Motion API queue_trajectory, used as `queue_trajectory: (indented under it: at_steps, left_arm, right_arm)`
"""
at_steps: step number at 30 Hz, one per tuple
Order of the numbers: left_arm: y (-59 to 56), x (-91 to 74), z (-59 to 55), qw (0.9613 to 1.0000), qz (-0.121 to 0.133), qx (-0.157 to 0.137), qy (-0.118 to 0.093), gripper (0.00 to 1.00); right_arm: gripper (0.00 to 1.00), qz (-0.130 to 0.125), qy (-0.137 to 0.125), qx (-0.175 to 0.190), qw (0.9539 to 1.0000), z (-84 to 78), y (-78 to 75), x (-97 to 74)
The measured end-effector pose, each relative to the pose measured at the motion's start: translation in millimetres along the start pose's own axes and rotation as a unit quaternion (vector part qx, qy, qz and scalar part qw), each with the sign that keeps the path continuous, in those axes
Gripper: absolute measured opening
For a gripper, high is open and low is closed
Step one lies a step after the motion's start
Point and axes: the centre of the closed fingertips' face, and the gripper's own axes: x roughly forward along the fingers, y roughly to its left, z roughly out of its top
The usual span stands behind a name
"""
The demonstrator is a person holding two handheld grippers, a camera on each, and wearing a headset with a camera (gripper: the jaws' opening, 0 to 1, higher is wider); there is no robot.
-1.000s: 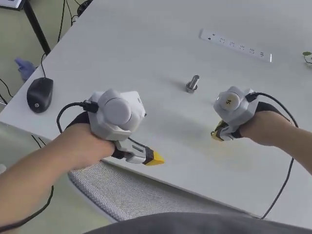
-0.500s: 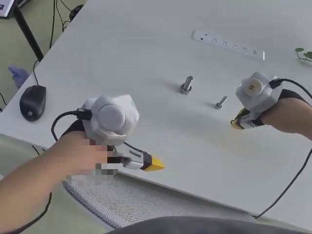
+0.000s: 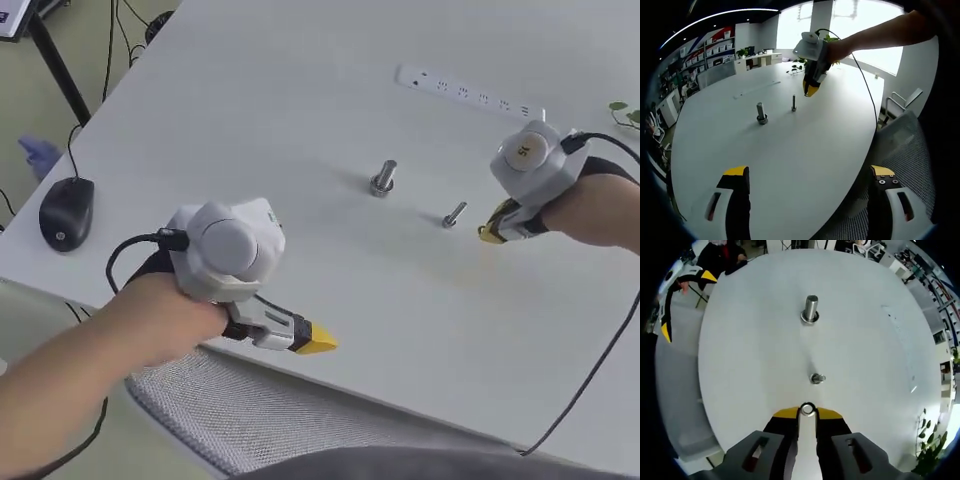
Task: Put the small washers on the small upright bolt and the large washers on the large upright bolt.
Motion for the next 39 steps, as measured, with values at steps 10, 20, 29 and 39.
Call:
queue_trajectory:
  at_steps: [10,20,29,39]
  left_arm:
    - [-0.8,-0.8,-6.1,1.0,-0.001,-0.003,0.008,0.97]
    - [3.4,0.3,-4.3,1.0,0.002,-0.007,0.003,0.98]
    - [4.2,1.0,-6.0,0.9999,-0.002,-0.009,0.01,0.95]
    - [3.7,1.4,-9.0,0.9998,-0.005,-0.013,0.015,0.92]
  right_arm:
    - [0.12,-0.005,-0.011,-0.001,0.9999,17.8,-18.3,-2.1]
    - [0.12,0.0,-0.017,-0.005,0.9999,30.6,-23.9,1.1]
    - [0.12,0.004,-0.009,-0.015,0.9998,32.1,-23.4,9.4]
    - [0.12,0.008,-0.003,-0.016,0.9998,32.5,-23.3,17.1]
